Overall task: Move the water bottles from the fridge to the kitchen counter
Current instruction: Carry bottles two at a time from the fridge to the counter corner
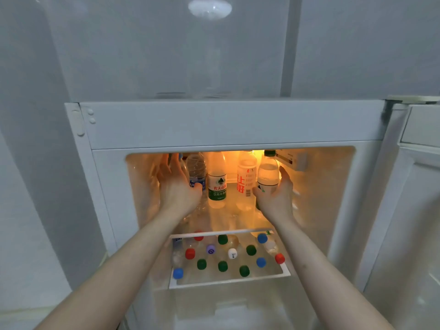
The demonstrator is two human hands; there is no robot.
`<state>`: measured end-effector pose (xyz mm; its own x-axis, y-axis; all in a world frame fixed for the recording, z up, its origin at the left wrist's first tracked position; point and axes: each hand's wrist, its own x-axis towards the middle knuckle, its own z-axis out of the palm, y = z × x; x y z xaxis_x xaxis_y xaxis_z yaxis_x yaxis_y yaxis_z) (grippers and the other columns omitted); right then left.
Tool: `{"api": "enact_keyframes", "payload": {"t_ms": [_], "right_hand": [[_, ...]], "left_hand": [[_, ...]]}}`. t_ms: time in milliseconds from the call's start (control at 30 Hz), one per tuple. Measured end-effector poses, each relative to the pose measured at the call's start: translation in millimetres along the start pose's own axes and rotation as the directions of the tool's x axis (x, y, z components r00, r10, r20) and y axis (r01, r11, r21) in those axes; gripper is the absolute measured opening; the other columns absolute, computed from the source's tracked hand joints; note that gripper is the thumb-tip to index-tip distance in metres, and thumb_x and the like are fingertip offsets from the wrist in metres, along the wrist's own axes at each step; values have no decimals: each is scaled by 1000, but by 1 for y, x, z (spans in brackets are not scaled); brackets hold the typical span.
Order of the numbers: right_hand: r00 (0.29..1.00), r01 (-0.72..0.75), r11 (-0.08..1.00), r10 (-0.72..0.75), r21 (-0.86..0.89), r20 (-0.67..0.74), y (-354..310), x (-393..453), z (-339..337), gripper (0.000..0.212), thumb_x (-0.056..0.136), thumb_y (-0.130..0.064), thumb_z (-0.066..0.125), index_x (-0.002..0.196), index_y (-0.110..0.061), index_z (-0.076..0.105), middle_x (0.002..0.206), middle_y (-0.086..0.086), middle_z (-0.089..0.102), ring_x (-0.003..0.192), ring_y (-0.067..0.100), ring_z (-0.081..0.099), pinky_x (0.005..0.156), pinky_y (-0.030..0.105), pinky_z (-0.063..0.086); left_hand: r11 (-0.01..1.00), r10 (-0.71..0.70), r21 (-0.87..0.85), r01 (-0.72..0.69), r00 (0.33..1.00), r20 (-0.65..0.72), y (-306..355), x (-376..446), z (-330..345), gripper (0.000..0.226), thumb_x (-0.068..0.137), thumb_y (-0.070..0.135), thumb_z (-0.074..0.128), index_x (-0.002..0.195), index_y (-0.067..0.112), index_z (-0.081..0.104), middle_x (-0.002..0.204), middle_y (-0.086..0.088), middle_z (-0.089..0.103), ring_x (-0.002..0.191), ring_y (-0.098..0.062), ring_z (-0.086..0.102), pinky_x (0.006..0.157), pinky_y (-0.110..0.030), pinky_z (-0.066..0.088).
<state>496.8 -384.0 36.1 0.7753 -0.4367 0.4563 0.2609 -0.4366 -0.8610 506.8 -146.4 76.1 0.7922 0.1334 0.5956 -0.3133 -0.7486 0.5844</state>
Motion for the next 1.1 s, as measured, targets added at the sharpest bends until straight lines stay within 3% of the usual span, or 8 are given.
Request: {"api": "enact_keyframes", "payload": {"t_ms": [133,267,333,400,500,667,933,1100], "right_hand": [[992,-96,994,101,61,-76,13,29,14,94,79,-26,87,158,-19,36,156,8,48,143,31,48,115,48,47],[989,-141,989,143,50,-37,34,41,30,84,80,-27,87,151,-20,41,147,7,58,133,33,58,106,47,53],[986,-160,985,162,61,-45,42,43,36,77,82,-26,86,146,-21,43,141,7,62,125,33,62,94,39,53],[984,-157,984,164,87,-70,46,42,39,69,82,-25,84,139,-23,45,134,8,64,117,33,65,85,36,51],[987,-128,986,137,105,-81,48,35,40,59,81,-27,81,126,-32,43,121,5,67,104,32,68,74,37,55],[994,-104,978,108,180,-13,48,17,47,63,82,-28,83,129,-39,42,119,-6,64,103,21,64,81,37,57],[1000,-8,983,7,185,4,46,-1,60,64,73,-24,87,119,-41,46,104,-14,63,92,9,64,70,26,52],[1000,17,981,-17,191,-6,47,-4,58,67,71,-26,87,118,-47,43,102,-21,60,92,7,64,71,26,55]], "left_hand": [[997,-31,-75,23,994,-101,-7,10,15,80,73,10,79,140,14,35,138,-6,43,127,-27,44,105,-46,46],[993,-58,-113,40,985,-165,-21,14,26,79,70,13,85,131,25,37,98,14,49,90,-4,54,80,-14,46],[993,-85,-98,71,986,-142,-30,14,31,88,74,19,86,143,24,31,117,10,54,111,-3,57,90,-16,46],[989,-127,-85,119,986,-107,-37,16,34,99,80,24,86,155,19,22,148,-3,44,135,-25,48,106,-36,46],[990,-132,-53,127,986,-99,-42,18,38,101,82,28,85,159,14,20,160,-10,31,144,-32,39,115,-45,42],[991,-131,-11,131,984,-119,-45,20,39,85,83,31,85,150,15,37,148,-12,42,134,-32,48,107,-45,45],[991,-105,-79,105,994,8,-40,7,42,78,88,32,80,146,33,28,139,3,56,86,-1,55,66,-9,38],[996,34,-82,-29,997,67,-34,-10,39,71,87,32,80,142,33,35,131,9,61,110,-7,61,87,-22,44]]}}
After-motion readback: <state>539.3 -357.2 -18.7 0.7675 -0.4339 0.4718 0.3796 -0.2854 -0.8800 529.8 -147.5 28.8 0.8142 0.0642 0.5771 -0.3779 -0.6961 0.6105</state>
